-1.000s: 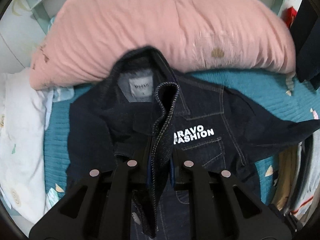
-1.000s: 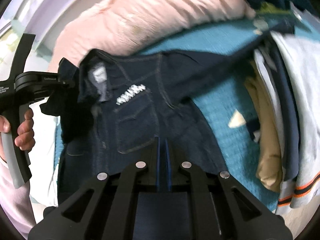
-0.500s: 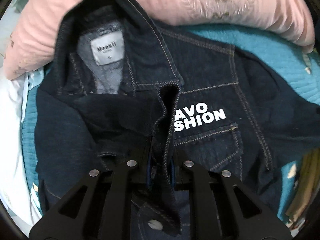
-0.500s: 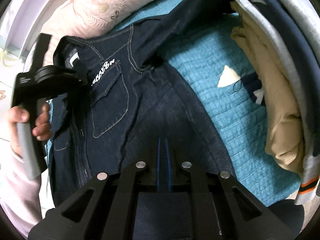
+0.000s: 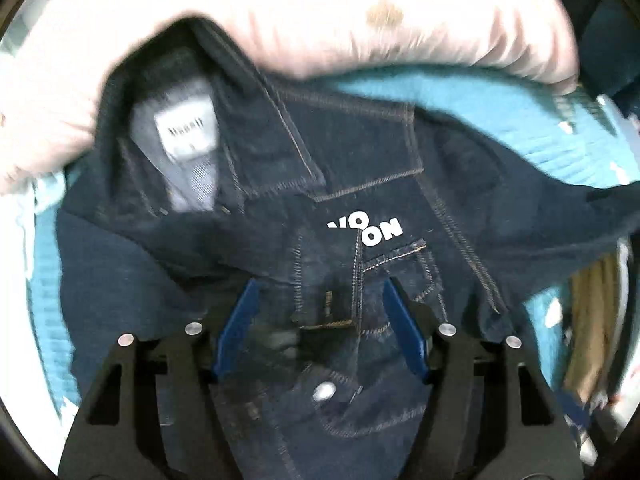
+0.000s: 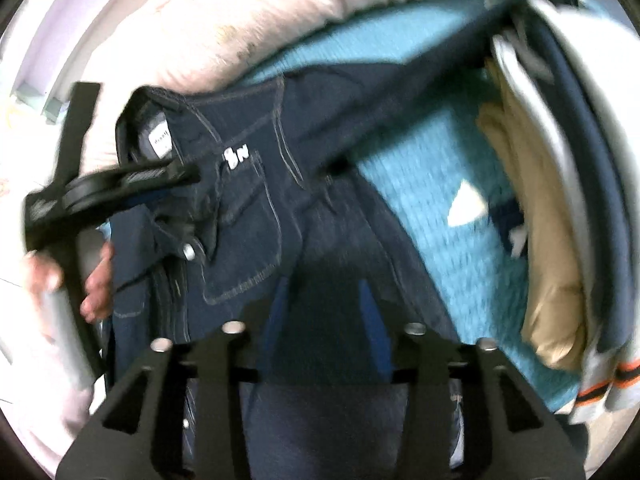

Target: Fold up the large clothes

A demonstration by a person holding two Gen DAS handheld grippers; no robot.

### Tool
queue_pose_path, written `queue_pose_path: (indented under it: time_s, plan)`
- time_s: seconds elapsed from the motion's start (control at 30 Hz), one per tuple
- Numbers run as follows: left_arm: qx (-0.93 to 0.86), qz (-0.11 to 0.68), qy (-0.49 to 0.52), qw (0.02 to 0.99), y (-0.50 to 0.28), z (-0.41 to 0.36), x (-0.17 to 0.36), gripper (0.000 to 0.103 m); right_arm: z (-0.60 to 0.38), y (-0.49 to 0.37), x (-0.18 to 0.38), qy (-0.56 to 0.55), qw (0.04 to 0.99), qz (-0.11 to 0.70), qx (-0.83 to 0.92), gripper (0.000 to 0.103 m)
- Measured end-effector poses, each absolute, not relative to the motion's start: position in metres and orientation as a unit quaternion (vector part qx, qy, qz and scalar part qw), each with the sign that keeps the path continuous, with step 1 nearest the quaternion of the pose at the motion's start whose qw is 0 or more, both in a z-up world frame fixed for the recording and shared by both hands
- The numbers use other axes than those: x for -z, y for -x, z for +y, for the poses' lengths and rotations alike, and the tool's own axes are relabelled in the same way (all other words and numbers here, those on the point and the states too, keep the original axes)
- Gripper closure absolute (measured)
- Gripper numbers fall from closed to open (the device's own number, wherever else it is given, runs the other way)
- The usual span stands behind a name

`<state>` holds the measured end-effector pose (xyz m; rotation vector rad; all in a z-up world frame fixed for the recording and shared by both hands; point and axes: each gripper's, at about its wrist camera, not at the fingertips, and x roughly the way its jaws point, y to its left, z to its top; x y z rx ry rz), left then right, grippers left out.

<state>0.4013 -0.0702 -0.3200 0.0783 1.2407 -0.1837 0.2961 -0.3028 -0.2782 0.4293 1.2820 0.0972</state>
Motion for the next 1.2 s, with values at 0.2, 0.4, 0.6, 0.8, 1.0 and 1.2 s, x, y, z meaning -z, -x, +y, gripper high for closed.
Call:
queue_pose_path:
  time_s: [0.2, 0.4, 0.6, 0.8, 1.0, 1.2]
  plan:
    - [0.088, 0.543, 0.025, 0.835, -0.393, -0.009, 0.266, 0.037, -0.264, -0.339, 0.248, -0.211, 0.791, 0.569, -0.081, 0.053]
    - [0.05, 0.57, 0.087, 0.816, -0.389, 0.074, 0.272, 0.064, -0.194, -0.378, 0.251, -0.181, 0.775, 0.589, -0.14, 0.053]
    - [0.005, 0.617, 0.108, 0.78, -0.371, 0.148, 0.324, 0.088, -0.155, -0.397, 0.315, -0.153, 0.734, 0.653, -0.105, 0.053]
    - [-0.004, 0.646, 0.136, 0.751, -0.353, 0.186, 0.386, 0.103, -0.143, -0.398, 0.368, -0.169, 0.694, 0.695, -0.085, 0.088]
    - [-0.007, 0.639, 0.105, 0.762, -0.343, 0.183, 0.382, 0.103, -0.166, -0.419, 0.32, -0.147, 0.744, 0.648, -0.068, 0.103]
    - [-0.006, 0.636, 0.152, 0.756, -0.341, 0.197, 0.39, 0.103, -0.16, -0.419, 0.332, -0.153, 0.705, 0.687, -0.093, 0.1]
